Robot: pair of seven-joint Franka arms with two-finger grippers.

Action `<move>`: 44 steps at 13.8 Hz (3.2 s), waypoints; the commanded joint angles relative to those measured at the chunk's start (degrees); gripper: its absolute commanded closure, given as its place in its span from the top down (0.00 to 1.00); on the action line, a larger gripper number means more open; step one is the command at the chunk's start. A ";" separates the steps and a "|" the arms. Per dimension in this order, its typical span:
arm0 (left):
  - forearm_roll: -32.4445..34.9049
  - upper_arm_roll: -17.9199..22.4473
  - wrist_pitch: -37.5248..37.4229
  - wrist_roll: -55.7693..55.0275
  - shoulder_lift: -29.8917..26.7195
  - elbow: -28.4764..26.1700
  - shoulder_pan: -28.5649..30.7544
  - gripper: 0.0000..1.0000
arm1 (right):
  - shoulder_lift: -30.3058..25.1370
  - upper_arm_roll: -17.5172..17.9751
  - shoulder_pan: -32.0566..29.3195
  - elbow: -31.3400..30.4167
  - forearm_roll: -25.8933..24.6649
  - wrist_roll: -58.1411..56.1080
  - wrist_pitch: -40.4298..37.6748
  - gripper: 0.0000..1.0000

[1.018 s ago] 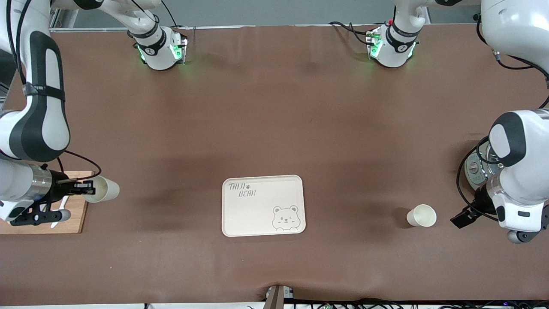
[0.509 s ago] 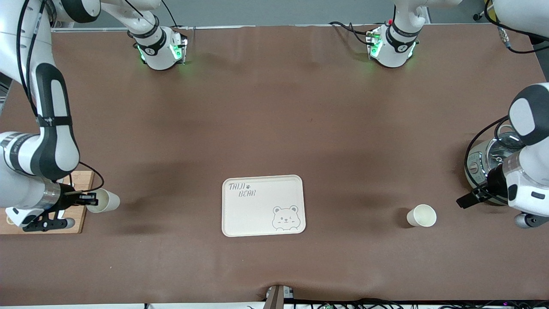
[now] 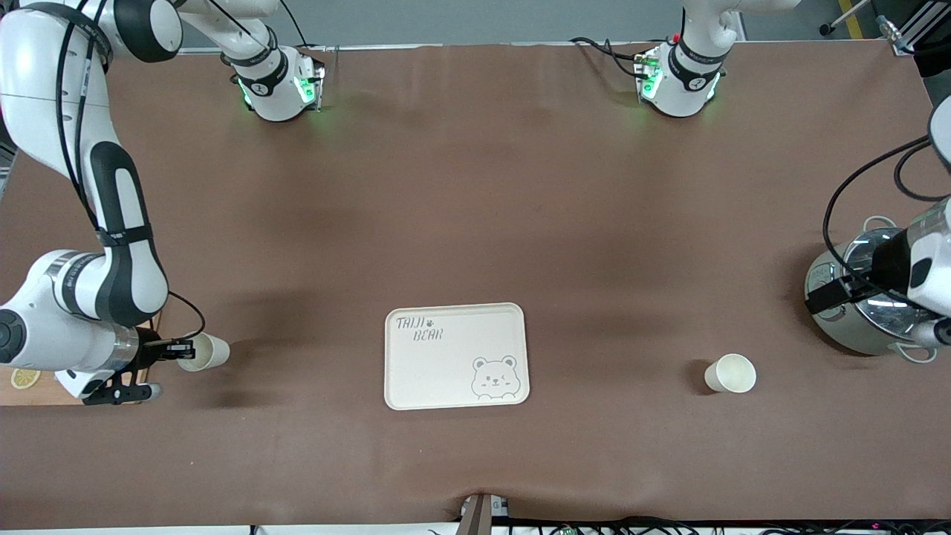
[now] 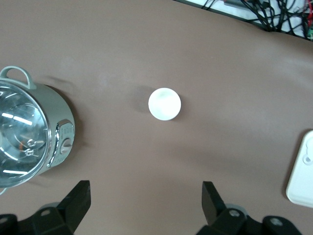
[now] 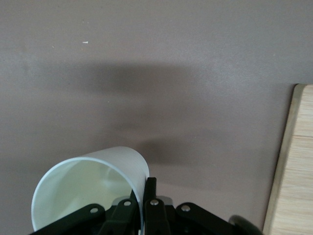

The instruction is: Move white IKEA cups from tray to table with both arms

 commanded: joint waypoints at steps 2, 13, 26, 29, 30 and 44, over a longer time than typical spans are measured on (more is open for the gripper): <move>0.28 -0.51 -2.80 5.23 -3.96 -1.29 0.38 1.00 | 1.16 0.52 -0.16 -0.05 1.67 -0.89 1.94 0.00; 0.90 -1.03 -5.36 8.24 -5.89 -0.76 0.81 1.00 | 2.14 0.96 0.02 0.30 2.02 -0.89 3.10 1.00; 0.99 -15.45 -4.92 8.41 -6.16 -0.85 14.44 1.00 | -14.80 0.52 0.37 3.29 1.23 0.07 -17.44 1.00; 0.99 -14.66 -4.04 7.80 -8.18 -1.38 12.07 1.00 | -21.22 0.52 0.19 3.20 1.23 5.85 -23.87 1.00; 1.07 -14.31 -4.04 7.36 -8.27 -1.55 10.93 1.00 | -22.98 0.52 0.28 3.20 1.14 7.96 -24.76 1.00; 3.01 -14.13 -5.70 4.21 -9.23 -2.34 11.10 1.00 | -31.09 0.52 2.65 4.61 -6.33 12.38 -29.60 1.00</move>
